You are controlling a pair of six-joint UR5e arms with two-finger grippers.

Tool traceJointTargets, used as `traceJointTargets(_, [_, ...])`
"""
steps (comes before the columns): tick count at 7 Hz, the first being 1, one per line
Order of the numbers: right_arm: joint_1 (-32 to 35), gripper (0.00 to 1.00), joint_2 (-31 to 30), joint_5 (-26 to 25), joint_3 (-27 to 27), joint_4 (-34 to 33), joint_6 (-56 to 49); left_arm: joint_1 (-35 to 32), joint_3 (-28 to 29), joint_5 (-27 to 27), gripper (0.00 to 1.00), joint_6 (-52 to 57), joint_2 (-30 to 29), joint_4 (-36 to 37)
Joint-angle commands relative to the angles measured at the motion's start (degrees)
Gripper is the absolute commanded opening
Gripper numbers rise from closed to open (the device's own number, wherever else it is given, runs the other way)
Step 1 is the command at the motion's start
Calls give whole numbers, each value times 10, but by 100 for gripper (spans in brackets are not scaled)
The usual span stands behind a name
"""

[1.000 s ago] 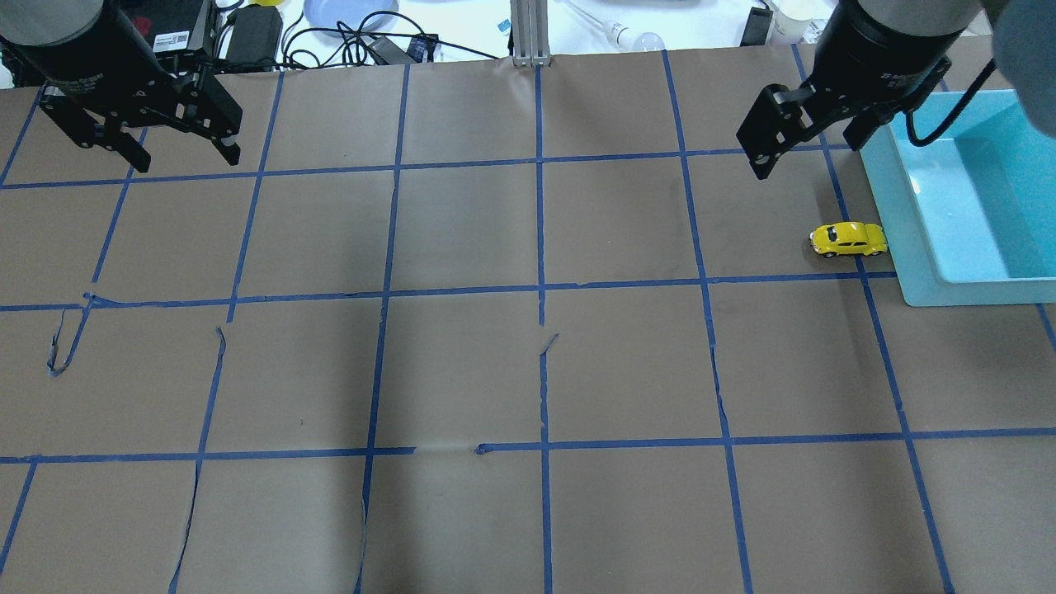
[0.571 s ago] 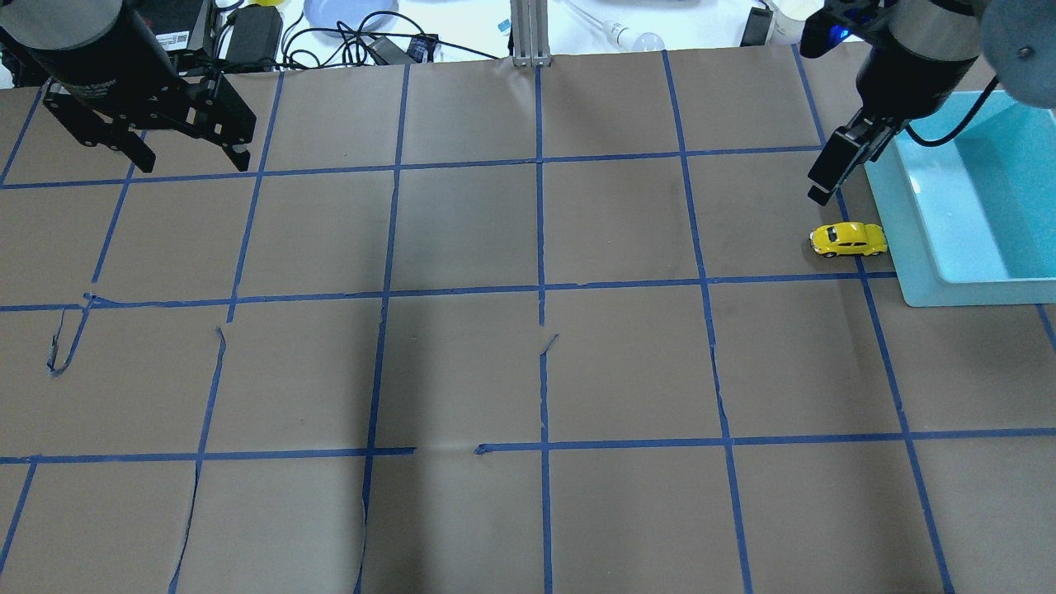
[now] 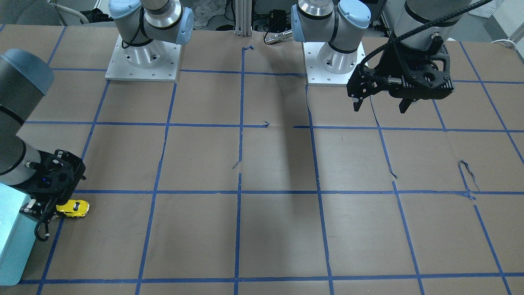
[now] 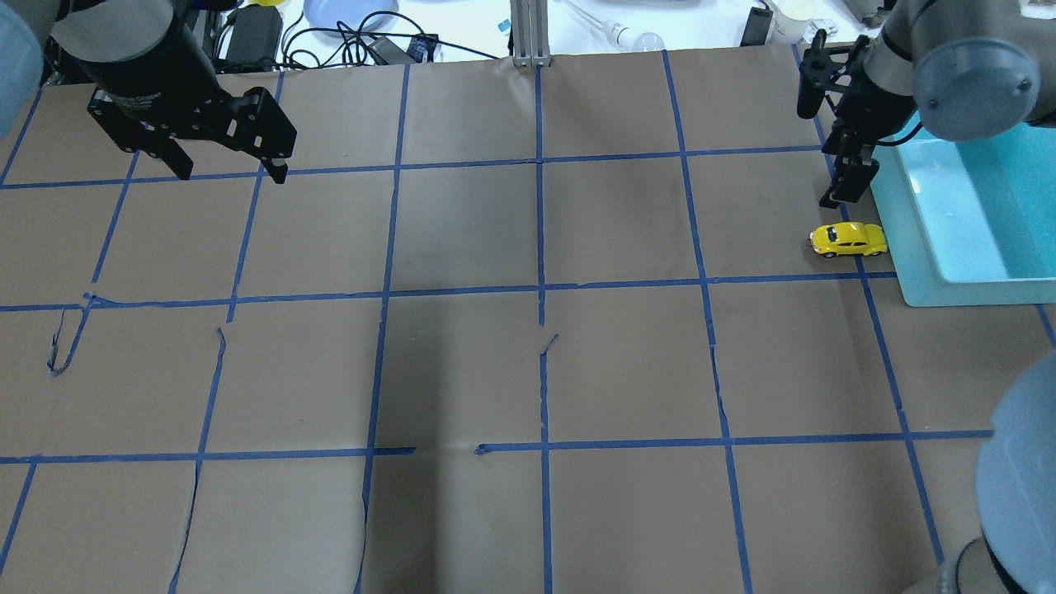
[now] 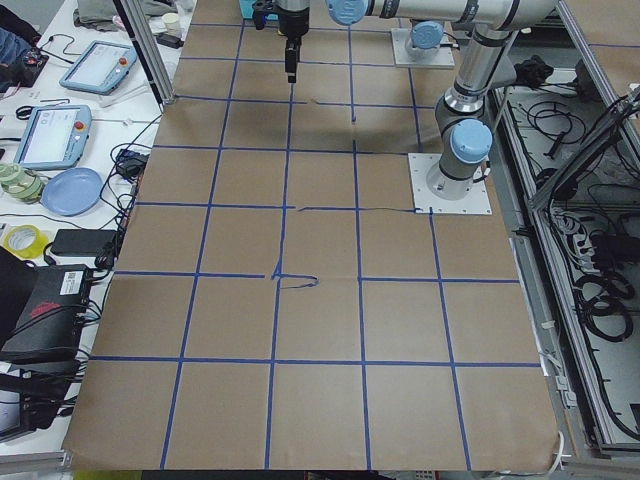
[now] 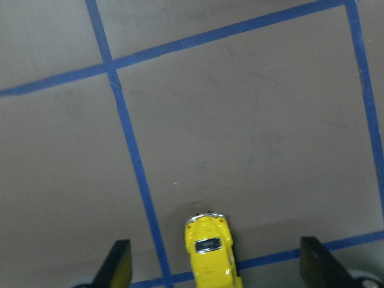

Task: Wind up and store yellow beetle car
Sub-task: 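Lower the right gripper onto the car beside the bin while the left arm withdraws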

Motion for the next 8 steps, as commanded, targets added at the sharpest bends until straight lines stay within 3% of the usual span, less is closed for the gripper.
traceJointTargets(1, [-16,100,42,-2,1,-72,-161,-1,-8,-15,100,0,8,-4])
traceJointTargets(4, [-54,99,55,0,75,-159,-211,-1,-21,-15,100,-5,14,-4])
traceJointTargets(7, [-81,99,56,-4,88,-161,-180,0,-22,-10,100,-5,13,-4])
traceJointTargets(8, [-83,91,57,-7,91,-162,-140,0,-22,-9,100,1,13,-5])
